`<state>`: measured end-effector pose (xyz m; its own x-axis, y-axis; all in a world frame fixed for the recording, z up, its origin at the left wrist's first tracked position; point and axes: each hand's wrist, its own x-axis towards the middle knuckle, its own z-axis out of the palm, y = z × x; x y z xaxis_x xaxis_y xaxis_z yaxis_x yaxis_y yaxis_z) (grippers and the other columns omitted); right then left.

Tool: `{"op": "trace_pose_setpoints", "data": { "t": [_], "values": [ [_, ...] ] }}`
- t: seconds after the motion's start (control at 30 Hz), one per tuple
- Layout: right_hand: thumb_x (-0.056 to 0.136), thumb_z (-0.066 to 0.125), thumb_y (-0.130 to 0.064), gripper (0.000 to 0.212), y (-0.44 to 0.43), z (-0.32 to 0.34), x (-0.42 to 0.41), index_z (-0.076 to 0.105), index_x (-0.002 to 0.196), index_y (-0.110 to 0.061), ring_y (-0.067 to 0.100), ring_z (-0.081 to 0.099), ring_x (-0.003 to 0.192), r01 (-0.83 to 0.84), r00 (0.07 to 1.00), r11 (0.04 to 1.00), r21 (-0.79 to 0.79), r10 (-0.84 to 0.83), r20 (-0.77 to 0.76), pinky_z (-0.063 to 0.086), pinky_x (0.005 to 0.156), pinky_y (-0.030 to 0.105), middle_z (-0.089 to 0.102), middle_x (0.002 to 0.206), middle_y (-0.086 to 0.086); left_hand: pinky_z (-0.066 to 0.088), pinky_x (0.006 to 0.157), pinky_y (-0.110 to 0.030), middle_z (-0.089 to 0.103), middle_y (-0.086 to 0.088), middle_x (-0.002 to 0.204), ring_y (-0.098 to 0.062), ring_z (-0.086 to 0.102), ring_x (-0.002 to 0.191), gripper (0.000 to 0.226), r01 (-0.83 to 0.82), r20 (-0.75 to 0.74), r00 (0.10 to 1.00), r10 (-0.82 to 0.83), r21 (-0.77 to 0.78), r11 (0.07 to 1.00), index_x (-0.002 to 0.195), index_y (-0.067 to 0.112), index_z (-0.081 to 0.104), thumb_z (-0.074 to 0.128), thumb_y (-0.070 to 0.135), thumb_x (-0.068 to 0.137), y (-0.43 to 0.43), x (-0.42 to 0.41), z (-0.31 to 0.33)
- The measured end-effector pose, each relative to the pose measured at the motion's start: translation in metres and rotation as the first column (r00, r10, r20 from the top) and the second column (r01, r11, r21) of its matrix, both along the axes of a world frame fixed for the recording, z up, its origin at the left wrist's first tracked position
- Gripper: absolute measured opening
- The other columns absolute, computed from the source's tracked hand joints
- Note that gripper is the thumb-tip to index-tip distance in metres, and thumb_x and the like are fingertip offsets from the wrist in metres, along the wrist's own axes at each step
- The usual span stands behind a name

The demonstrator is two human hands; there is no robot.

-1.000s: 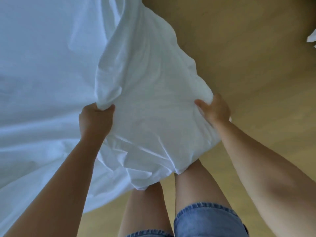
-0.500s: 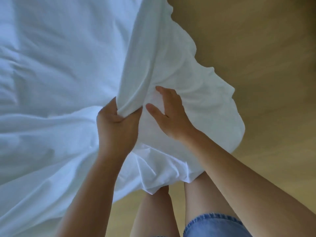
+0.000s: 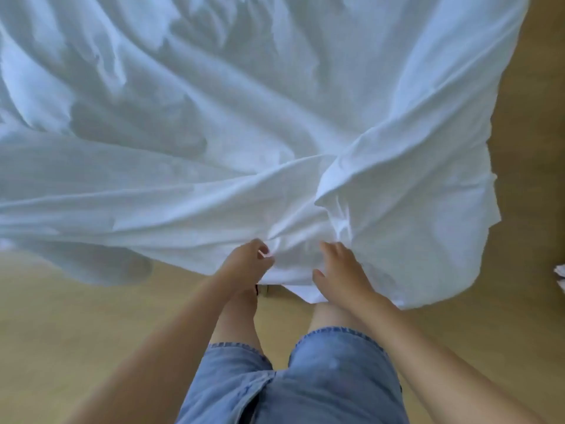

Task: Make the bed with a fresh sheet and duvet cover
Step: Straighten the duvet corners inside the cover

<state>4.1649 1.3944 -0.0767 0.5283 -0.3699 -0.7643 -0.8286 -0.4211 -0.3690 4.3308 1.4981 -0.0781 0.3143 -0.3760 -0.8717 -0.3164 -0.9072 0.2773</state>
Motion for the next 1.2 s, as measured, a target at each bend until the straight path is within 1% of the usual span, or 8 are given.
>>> {"op": "trace_pose_setpoints", "data": {
  "t": [0.07, 0.17, 0.37, 0.53, 0.7, 0.8, 1.03, 1.2],
  "values": [
    [0.095, 0.045, -0.024, 0.050, 0.036, 0.012, 0.022, 0.030, 0.141, -0.011, 0.026, 0.034, 0.127, -0.024, 1.000, 0.999, 0.048, 0.024, -0.009, 0.035, 0.100, 0.034, 0.035, 0.139, 0.007, 0.044, 0.074, -0.027, 0.059, 0.000, 0.110, -0.019, 0.056, 0.092, 0.031, 0.041, -0.108, 0.993, -0.040, 0.004, 0.999, 0.119, 0.017, 0.052, 0.051, 0.034, 0.094, 0.046, 0.023, 0.019],
    [0.096, 0.046, -0.025, 0.048, 0.086, 0.029, 0.070, 0.035, 0.140, -0.012, 0.020, 0.035, 0.130, -0.040, 0.999, 0.995, 0.092, 0.042, -0.026, 0.033, 0.103, 0.030, 0.036, 0.143, 0.003, 0.047, 0.082, -0.031, 0.060, -0.003, 0.115, -0.021, 0.056, 0.097, 0.030, 0.035, -0.051, 0.998, -0.035, -0.011, 0.999, 0.118, 0.015, 0.053, 0.050, 0.035, 0.095, 0.126, 0.070, 0.048],
    [0.092, 0.048, -0.025, 0.030, 0.173, 0.060, 0.199, 0.052, 0.119, -0.013, 0.020, 0.048, 0.108, -0.378, 0.926, 0.920, 0.103, 0.373, 0.064, 0.036, 0.087, 0.027, 0.052, 0.120, 0.004, 0.046, 0.084, -0.032, 0.062, -0.004, 0.109, -0.022, 0.057, 0.097, 0.026, -0.370, 0.097, 0.923, 0.371, -0.029, 0.928, 0.111, 0.014, 0.058, 0.052, 0.032, 0.093, 0.262, 0.142, 0.082],
    [0.092, 0.046, -0.022, 0.028, 0.218, 0.077, 0.290, 0.054, 0.114, -0.007, 0.023, 0.050, 0.096, -0.618, 0.780, 0.785, 0.034, 0.608, 0.147, 0.035, 0.074, 0.028, 0.056, 0.109, 0.007, 0.041, 0.072, -0.027, 0.061, -0.003, 0.100, -0.019, 0.054, 0.085, 0.023, -0.609, 0.052, 0.787, 0.615, -0.100, 0.787, 0.108, 0.012, 0.058, 0.053, 0.029, 0.093, 0.316, 0.163, 0.079],
    [0.093, 0.049, -0.025, 0.033, 0.250, 0.068, 0.369, 0.053, 0.122, -0.010, 0.024, 0.053, 0.109, -0.718, 0.695, 0.693, 0.071, 0.706, 0.139, 0.042, 0.093, 0.033, 0.057, 0.117, 0.006, 0.041, 0.071, -0.026, 0.059, 0.003, 0.088, -0.018, 0.056, 0.084, 0.019, -0.732, -0.021, 0.680, 0.733, -0.067, 0.678, 0.101, 0.013, 0.060, 0.055, 0.029, 0.092, 0.352, 0.193, 0.063],
    [0.093, 0.050, -0.026, 0.029, 0.256, 0.063, 0.430, 0.056, 0.117, -0.011, 0.025, 0.054, 0.109, -0.692, 0.721, 0.719, 0.069, 0.682, 0.124, 0.042, 0.091, 0.032, 0.058, 0.116, 0.006, 0.041, 0.070, -0.027, 0.059, 0.004, 0.084, -0.017, 0.057, 0.082, 0.016, -0.775, -0.027, 0.631, 0.775, -0.056, 0.629, 0.097, 0.012, 0.060, 0.056, 0.027, 0.091, 0.370, 0.242, 0.057],
    [0.088, 0.056, -0.026, 0.050, 0.269, 0.062, 0.543, 0.043, 0.133, -0.010, 0.029, 0.038, 0.122, -0.579, 0.772, 0.792, -0.196, 0.609, 0.180, 0.033, 0.102, 0.033, 0.042, 0.128, 0.012, 0.044, 0.069, -0.028, 0.065, -0.002, 0.101, -0.018, 0.058, 0.084, 0.019, -0.636, 0.085, 0.762, 0.642, -0.092, 0.767, 0.105, 0.016, 0.057, 0.051, 0.028, 0.092, 0.378, 0.415, 0.062],
    [0.080, 0.068, -0.033, 0.090, 0.286, 0.047, 0.577, 0.013, 0.149, -0.018, 0.031, 0.032, 0.126, -0.729, 0.657, 0.576, -0.369, 0.740, -0.144, 0.036, 0.099, 0.034, 0.030, 0.137, 0.014, 0.043, 0.083, -0.027, 0.059, 0.001, 0.125, -0.021, 0.056, 0.110, 0.042, -0.415, 0.141, 0.883, 0.448, -0.213, 0.885, 0.134, 0.021, 0.047, 0.050, 0.023, 0.093, 0.330, 0.497, 0.038]
  ]
}}
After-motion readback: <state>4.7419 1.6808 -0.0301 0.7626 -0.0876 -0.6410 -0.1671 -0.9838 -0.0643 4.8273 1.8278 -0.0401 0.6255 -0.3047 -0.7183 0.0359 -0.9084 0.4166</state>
